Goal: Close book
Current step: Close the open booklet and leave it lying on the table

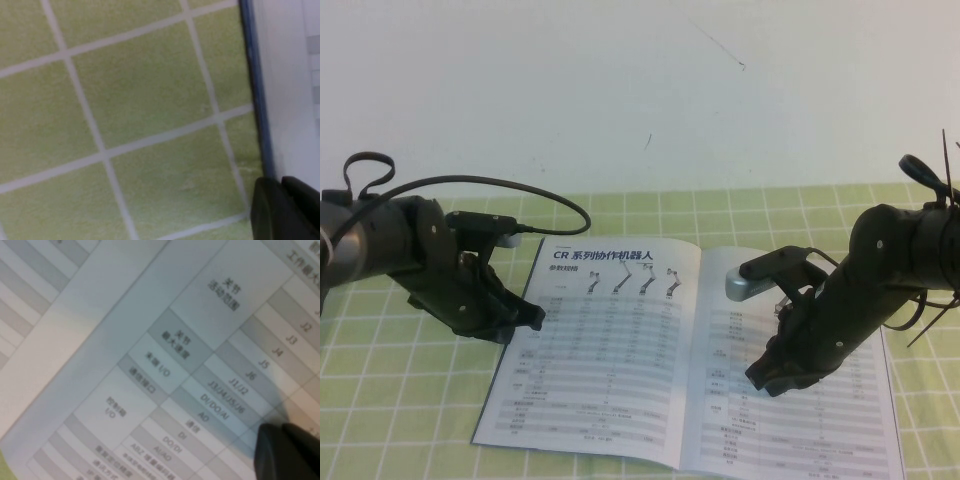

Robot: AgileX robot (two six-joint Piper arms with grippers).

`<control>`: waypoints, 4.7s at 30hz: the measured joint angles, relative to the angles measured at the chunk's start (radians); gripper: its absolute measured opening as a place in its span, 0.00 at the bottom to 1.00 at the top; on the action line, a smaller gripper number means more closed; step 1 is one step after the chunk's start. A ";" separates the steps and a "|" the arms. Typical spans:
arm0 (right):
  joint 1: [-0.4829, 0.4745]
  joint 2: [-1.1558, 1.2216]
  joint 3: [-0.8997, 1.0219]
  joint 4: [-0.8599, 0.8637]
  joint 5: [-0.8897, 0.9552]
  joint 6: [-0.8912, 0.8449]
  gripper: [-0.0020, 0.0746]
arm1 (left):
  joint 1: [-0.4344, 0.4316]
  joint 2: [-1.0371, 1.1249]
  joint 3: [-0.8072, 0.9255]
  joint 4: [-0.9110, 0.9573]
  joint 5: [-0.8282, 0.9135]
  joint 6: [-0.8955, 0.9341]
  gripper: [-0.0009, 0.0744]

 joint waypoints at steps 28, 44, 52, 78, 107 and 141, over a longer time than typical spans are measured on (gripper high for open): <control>0.000 0.002 -0.002 0.000 0.008 0.002 0.02 | -0.074 0.048 -0.057 -0.168 0.068 0.093 0.01; -0.002 -0.048 0.009 -0.106 0.048 0.050 0.02 | -0.106 0.077 -0.046 -1.166 0.447 0.742 0.01; 0.000 -0.368 0.012 -0.400 0.122 0.234 0.02 | -0.153 0.079 -0.046 -1.202 0.470 0.781 0.01; 0.000 -0.441 0.018 0.256 -0.034 -0.218 0.02 | -0.176 -0.269 -0.150 -0.634 0.352 0.630 0.01; 0.002 -0.049 0.018 -0.330 0.106 0.163 0.02 | 0.071 0.010 -0.150 -0.111 0.221 0.143 0.01; 0.002 -0.339 -0.109 -0.735 0.294 0.327 0.02 | -0.142 -0.024 -0.154 -0.936 0.505 0.709 0.01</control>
